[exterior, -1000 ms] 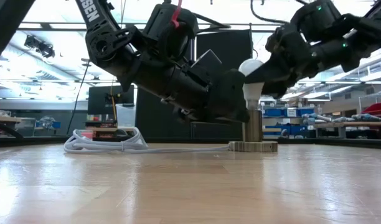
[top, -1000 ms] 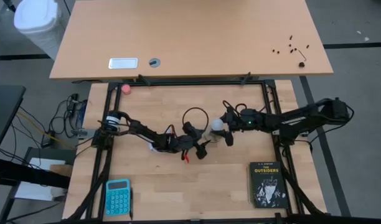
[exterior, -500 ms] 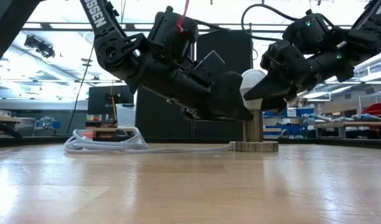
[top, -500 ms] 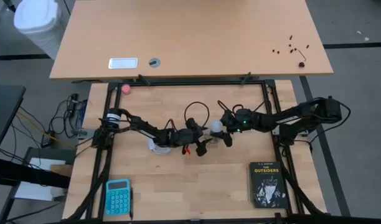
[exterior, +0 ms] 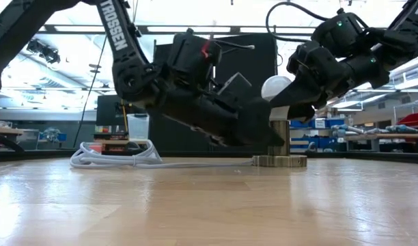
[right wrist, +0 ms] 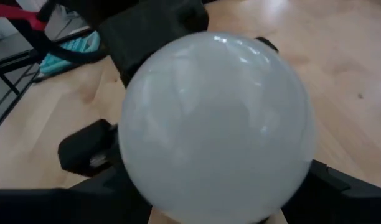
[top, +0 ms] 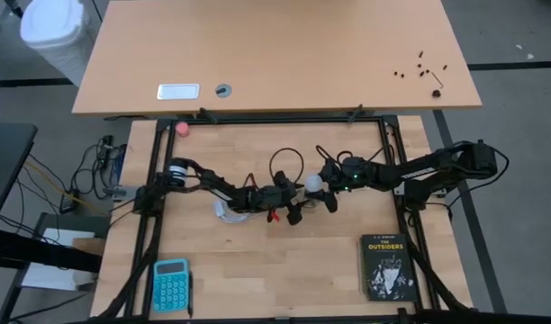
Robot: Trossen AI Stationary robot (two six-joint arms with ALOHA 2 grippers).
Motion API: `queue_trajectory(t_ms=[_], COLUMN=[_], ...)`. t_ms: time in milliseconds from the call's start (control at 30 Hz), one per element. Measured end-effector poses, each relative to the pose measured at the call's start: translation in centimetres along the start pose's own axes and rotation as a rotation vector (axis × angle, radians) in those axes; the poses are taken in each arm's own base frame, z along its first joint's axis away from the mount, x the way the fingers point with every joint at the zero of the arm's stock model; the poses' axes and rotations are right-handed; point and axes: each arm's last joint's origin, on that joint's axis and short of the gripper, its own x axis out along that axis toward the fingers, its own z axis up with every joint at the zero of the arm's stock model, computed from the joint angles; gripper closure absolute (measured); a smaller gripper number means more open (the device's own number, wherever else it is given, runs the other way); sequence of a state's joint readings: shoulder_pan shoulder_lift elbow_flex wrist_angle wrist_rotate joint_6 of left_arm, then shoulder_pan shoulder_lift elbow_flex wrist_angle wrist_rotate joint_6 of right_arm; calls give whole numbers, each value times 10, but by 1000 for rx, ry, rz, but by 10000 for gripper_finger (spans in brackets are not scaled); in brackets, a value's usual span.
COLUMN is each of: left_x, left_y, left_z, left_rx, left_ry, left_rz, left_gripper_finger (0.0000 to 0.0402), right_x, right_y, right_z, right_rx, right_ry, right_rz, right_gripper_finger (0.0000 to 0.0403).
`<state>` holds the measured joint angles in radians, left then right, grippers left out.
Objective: Screw lightbulb
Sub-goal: Insert the white lightbulb into the silver lamp
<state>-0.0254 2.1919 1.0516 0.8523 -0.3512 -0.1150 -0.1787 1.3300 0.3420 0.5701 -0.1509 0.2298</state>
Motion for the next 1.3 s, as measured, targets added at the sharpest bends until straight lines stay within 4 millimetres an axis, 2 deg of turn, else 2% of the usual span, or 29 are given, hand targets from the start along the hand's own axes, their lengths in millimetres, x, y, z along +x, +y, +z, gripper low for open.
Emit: queue_trajectory(t_ms=[367, 567, 733, 1033, 1300], left_x=[32, 32, 32, 33, 33], left_y=[-13, -20, -20, -19, -18], left_z=[4, 0, 1, -1, -3], left_rx=[94, 168, 146, 77, 53], left_ry=[-74, -50, -46, -24, -2], left_rz=[0, -6, -7, -2, 7], left_gripper_finger=[122, 180, 218, 197, 199], right_x=[0, 0, 0, 3, 5], right_y=[0, -1, 1, 14, 21], right_z=[-1, -3, -4, -2, -3], right_rx=[29, 44, 46, -14, -16], right_ry=[3, 26, 37, 35, 52], right_rz=[-11, -26, -17, -26, -84], right_gripper_finger=[119, 119, 119, 123, 133])
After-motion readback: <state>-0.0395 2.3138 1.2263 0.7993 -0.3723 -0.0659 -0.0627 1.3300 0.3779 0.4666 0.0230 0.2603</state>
